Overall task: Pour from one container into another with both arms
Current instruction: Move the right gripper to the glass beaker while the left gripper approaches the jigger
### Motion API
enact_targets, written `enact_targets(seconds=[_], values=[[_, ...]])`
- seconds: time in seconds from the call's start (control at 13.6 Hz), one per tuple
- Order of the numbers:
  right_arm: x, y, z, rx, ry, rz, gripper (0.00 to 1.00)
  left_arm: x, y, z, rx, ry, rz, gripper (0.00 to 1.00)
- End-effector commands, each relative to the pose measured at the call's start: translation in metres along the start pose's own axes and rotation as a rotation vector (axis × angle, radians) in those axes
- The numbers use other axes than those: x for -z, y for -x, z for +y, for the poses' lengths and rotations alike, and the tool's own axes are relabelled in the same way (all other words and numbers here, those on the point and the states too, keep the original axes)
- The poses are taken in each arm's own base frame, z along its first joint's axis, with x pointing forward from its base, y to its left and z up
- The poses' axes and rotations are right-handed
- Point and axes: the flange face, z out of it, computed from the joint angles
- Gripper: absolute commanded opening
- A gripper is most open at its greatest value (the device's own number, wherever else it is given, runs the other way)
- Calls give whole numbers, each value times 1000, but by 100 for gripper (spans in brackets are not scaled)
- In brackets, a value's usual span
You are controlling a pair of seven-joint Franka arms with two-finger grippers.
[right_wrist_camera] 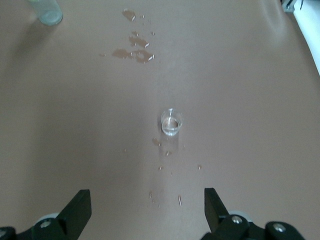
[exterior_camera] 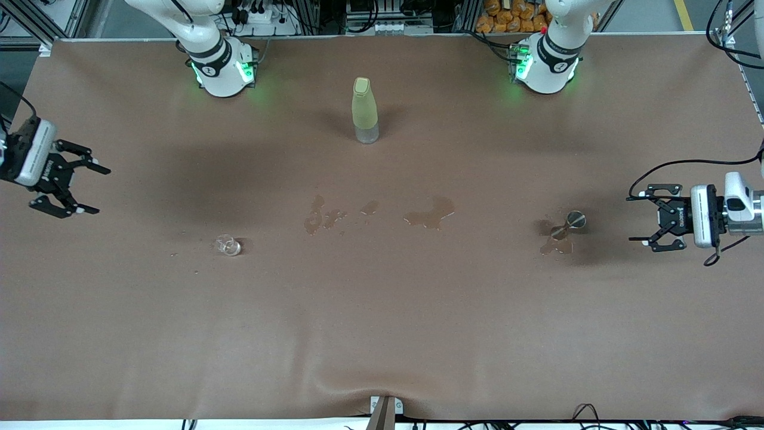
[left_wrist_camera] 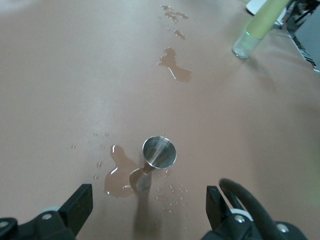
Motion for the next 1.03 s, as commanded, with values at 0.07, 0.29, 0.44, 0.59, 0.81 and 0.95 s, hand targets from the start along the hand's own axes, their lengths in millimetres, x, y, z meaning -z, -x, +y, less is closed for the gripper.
enact_targets(seconds=[0.07, 0.29, 0.44, 0.59, 0.81, 0.95], values=[[-44, 38, 5, 32, 14, 127, 100, -31, 34, -4, -60, -2, 119, 100], [-83, 61, 9, 62, 21, 210, 100, -59, 66, -9, -100, 4, 194, 100], [-110, 72, 8, 71, 27, 262, 100, -70, 74, -11, -120, 4, 220, 100], [-131, 79, 6, 78, 42, 310, 100, -79, 80, -13, -129, 3, 244, 100], [-161, 90, 4, 85, 64, 366, 100, -95, 88, -16, -118, 0, 287, 100], [-179, 99, 3, 95, 82, 394, 100, -106, 95, -18, -127, -8, 315, 100]])
